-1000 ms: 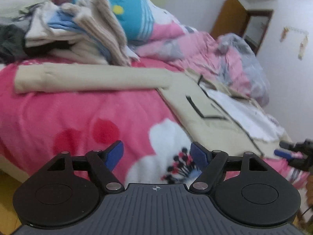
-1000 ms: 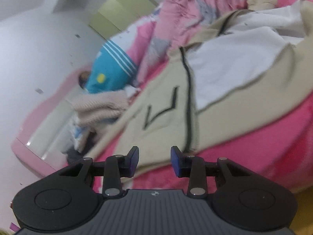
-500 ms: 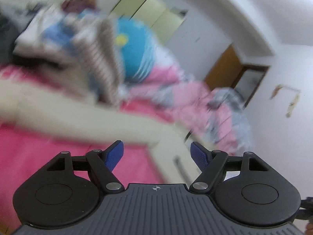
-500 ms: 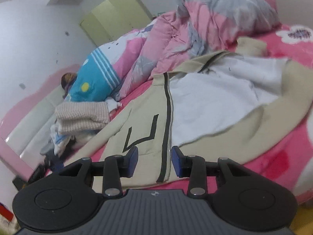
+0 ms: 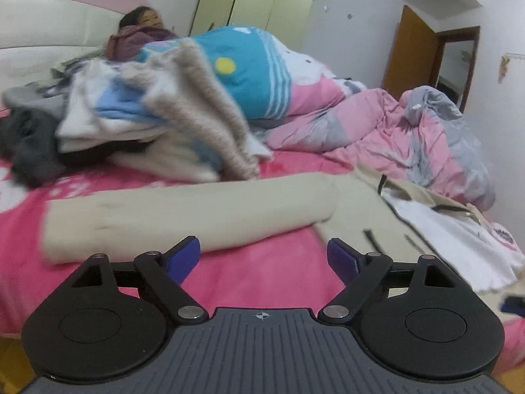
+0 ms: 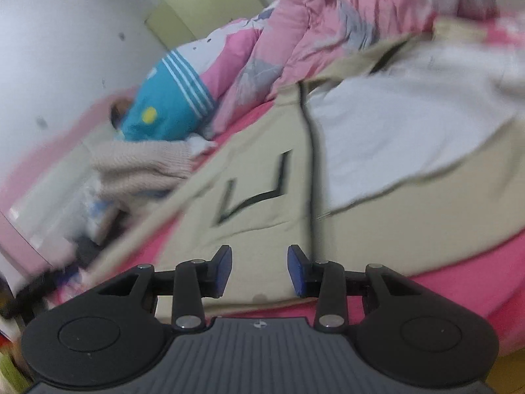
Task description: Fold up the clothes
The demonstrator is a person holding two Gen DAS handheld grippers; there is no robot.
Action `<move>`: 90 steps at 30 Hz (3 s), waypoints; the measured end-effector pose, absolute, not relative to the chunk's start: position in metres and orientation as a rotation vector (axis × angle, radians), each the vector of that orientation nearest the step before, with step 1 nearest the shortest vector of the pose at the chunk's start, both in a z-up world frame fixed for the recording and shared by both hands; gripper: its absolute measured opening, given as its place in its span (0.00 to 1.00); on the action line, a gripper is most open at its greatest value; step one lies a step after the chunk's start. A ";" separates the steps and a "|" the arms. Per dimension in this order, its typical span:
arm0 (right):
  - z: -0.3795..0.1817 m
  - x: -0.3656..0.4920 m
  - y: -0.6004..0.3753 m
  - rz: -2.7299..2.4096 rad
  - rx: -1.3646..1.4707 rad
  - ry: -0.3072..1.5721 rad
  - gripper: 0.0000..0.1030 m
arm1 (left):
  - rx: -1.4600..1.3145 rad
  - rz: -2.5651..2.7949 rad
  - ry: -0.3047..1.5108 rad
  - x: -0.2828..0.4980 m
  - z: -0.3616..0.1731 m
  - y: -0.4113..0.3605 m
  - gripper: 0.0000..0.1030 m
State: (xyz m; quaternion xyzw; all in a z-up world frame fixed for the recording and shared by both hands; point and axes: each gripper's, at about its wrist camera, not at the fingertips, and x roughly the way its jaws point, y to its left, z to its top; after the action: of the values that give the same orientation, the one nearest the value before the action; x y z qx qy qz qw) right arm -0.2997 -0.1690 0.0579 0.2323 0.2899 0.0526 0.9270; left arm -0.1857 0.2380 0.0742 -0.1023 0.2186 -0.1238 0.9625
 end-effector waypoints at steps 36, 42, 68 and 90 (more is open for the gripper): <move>0.082 -0.249 -0.214 -0.042 -0.299 0.518 0.11 | -0.108 -0.494 0.671 -0.084 0.013 0.034 0.97; 0.025 -0.246 -0.168 0.015 -0.362 0.639 0.21 | -0.067 -0.480 0.666 -0.087 0.012 0.029 0.97; 0.033 -0.274 -0.259 -0.098 0.433 0.417 0.16 | -0.059 -0.478 0.659 -0.087 0.008 0.028 0.98; 0.046 -0.276 -0.246 -0.052 0.431 0.395 0.05 | -0.125 -0.511 0.652 -0.084 0.008 0.037 0.99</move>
State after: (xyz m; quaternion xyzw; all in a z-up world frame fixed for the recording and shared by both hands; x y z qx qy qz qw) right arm -0.2764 -0.2462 0.0456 0.2123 0.1948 -0.0256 0.9572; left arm -0.0843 0.0366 0.0079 -0.0606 0.3165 -0.2480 0.9136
